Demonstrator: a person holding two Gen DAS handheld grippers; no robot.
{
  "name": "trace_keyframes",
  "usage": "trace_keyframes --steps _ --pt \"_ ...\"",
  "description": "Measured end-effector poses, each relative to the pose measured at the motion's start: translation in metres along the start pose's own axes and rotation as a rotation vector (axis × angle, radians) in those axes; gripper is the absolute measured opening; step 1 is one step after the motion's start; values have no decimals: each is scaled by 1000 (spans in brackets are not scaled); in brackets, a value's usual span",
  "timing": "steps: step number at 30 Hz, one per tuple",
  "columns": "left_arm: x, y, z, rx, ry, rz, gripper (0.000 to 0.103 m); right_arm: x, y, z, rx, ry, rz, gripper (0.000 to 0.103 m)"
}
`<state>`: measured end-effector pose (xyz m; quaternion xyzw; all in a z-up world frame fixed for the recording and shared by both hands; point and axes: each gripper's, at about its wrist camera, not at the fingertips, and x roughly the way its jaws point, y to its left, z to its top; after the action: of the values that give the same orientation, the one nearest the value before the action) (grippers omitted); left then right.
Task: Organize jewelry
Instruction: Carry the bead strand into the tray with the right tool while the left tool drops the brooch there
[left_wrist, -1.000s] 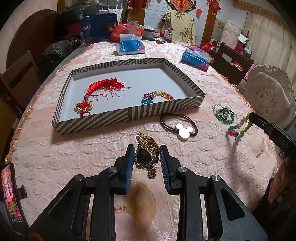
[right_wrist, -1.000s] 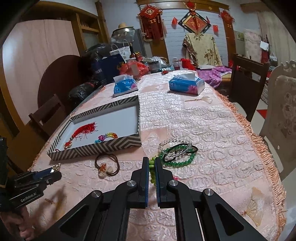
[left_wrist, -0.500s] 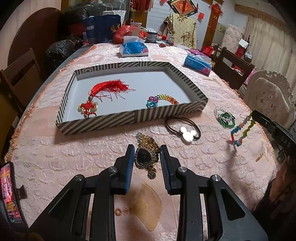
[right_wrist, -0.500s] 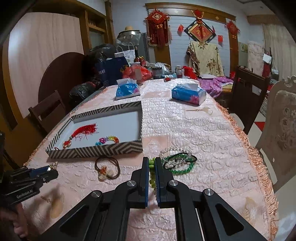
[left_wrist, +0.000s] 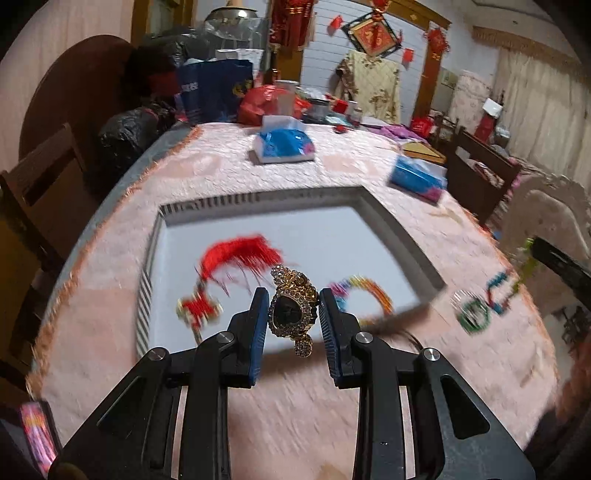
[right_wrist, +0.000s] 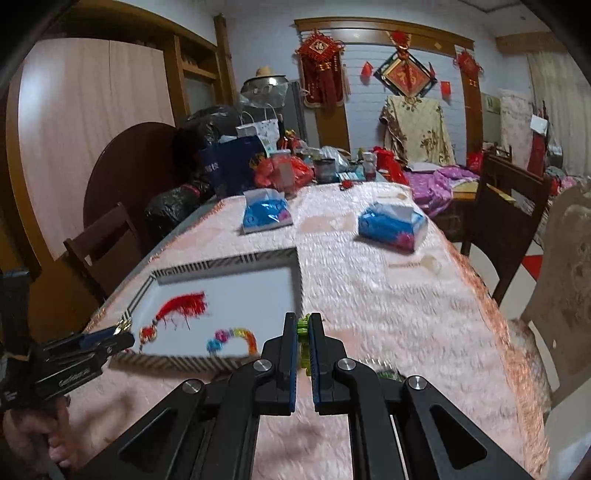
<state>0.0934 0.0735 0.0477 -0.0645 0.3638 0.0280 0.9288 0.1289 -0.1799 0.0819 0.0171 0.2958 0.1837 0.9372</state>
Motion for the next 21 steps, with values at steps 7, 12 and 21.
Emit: trace_keyframes --steps 7,12,21 --pt "50 23 19 -46 54 43 26 14 29 44 -35 -51 46 5" --pt "71 30 5 -52 98 34 26 42 47 60 -35 -29 99 5" --pt "89 40 -8 -68 140 26 26 110 52 36 19 146 167 5"
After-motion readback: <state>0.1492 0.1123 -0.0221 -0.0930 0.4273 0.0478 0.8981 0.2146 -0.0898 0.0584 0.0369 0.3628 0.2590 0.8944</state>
